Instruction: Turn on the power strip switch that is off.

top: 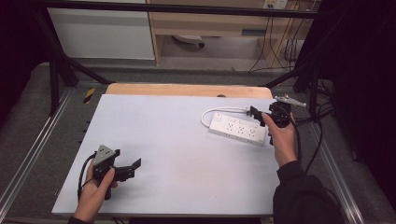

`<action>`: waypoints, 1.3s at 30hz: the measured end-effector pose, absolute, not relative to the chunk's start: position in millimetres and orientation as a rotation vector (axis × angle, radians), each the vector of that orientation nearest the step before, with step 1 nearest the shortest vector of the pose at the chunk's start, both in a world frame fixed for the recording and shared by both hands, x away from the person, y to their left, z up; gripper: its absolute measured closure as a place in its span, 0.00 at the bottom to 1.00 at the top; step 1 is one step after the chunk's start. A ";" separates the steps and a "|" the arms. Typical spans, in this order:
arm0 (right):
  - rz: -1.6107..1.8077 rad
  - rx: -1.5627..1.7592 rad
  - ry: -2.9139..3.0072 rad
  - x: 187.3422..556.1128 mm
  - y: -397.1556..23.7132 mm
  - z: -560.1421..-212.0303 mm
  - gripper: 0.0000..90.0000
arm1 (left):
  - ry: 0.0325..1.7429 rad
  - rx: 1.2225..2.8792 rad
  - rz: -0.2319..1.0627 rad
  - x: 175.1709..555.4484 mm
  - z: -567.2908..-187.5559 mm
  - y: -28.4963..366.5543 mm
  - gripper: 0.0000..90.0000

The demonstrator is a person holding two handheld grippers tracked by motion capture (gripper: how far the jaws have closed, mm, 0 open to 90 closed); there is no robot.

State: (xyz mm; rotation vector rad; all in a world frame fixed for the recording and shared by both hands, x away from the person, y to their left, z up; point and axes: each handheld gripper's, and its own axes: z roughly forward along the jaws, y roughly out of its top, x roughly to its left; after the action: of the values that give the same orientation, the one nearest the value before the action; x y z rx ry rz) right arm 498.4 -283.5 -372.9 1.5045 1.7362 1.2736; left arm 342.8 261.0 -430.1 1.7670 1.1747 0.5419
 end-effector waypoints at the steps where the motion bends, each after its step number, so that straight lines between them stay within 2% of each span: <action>1: 1.293 1.534 1.729 500.6 -284.3 -374.3 0.13 | 1.174 1.767 0.541 342.7 -430.1 260.9 0.06; 7: 1.281 1.560 1.735 507.9 -285.1 -379.7 0.20 | 1.174 1.769 0.541 342.8 -430.3 260.8 0.06; 11: 1.265 1.565 1.754 511.6 -283.9 -383.2 0.34 | 1.174 1.770 0.539 343.0 -430.3 260.8 0.06; 12: 1.265 1.565 1.754 511.6 -283.9 -383.2 0.34 | 1.174 1.769 0.536 343.0 -430.3 260.6 0.06; 13: 1.262 1.562 1.767 513.1 -282.7 -385.5 0.40 | 1.175 1.772 0.537 342.9 -430.3 260.6 0.06; 16: 1.253 1.553 1.774 514.6 -281.1 -387.8 0.45 | 1.172 1.768 0.536 342.7 -430.2 260.5 0.06; 20: 1.249 1.545 1.782 517.6 -276.9 -391.6 0.59 | 1.171 1.768 0.537 342.9 -430.1 260.5 0.06; 25: 1.250 1.542 1.778 519.8 -274.7 -395.0 0.68 | 1.168 1.770 0.536 342.8 -430.0 259.9 0.06; 28: 1.230 1.527 1.777 521.1 -272.8 -397.8 0.78 | 1.166 1.769 0.534 342.6 -429.8 259.5 0.06; 39: 1.218 1.494 1.785 523.5 -272.1 -403.2 0.91 | 1.160 1.772 0.537 342.5 -429.3 259.6 0.06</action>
State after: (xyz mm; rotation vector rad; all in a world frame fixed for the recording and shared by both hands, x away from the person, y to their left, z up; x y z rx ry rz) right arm 523.5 -272.1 -403.2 1.4941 1.7850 1.2180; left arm 342.5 259.6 -429.3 1.7720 1.1602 0.5365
